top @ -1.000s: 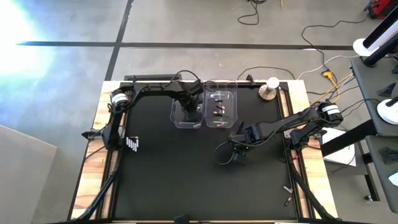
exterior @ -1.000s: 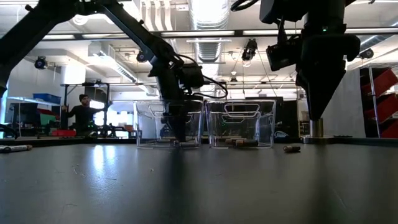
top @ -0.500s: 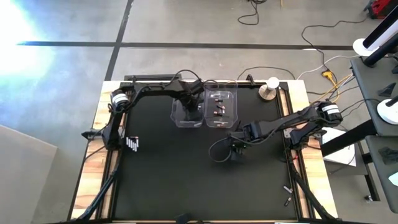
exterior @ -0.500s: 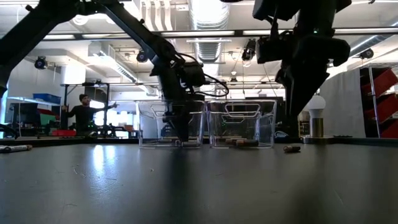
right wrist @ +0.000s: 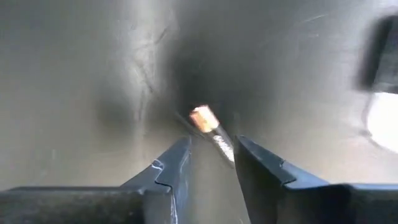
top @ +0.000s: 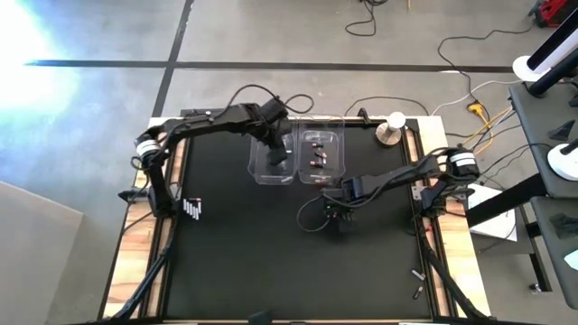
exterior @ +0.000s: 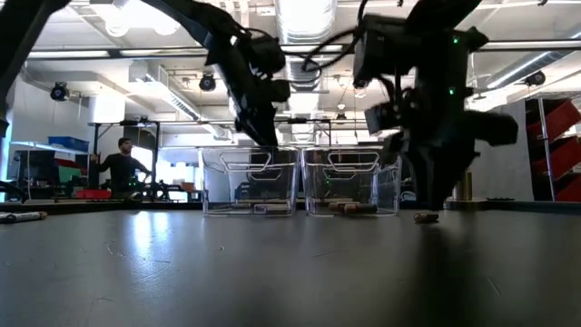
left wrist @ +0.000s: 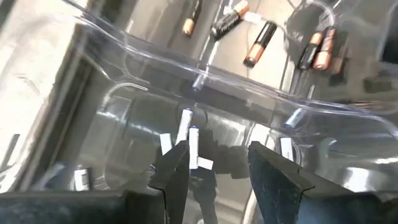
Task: Sort batteries
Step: Put the black battery into the right transparent bin
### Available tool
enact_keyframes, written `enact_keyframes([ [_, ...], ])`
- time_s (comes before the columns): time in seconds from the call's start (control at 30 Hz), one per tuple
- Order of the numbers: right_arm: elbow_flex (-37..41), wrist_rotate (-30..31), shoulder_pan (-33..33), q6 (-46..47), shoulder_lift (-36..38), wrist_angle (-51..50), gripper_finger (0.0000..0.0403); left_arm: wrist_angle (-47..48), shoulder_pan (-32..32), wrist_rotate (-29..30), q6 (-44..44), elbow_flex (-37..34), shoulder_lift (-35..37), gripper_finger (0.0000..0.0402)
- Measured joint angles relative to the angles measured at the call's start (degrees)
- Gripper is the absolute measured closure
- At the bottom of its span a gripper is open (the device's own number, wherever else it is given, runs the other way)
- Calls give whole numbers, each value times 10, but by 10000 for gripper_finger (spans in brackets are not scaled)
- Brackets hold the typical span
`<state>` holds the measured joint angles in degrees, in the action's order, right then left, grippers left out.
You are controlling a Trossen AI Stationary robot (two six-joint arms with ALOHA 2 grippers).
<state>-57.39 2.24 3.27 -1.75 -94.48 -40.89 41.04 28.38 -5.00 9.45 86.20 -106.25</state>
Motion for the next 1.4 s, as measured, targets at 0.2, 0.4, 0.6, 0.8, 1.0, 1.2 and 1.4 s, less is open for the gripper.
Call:
enact_keyframes([
  [0.2,-3,-18,-2,-27,-48,3,303,6,1,0,-1,-7,61,258],
  [0.4,-2,-26,-2,-9,-79,5,332,-11,3,-1,-1,-33,129,258],
  [0.6,-1,-27,-2,-5,-88,5,367,-57,6,-1,-1,-79,201,258],
  [0.8,-52,-27,-2,-4,-56,-60,382,-94,7,-1,-1,-125,262,258],
  [1.0,-173,-24,-9,-18,4,-102,381,-119,7,-2,-16,-160,298,258],
  [1.2,-288,30,-64,-44,6,-92,381,-131,7,-14,-25,-166,304,258],
  [1.4,-319,38,-159,-58,-16,-83,381,-150,5,-49,-30,-157,303,258],
])
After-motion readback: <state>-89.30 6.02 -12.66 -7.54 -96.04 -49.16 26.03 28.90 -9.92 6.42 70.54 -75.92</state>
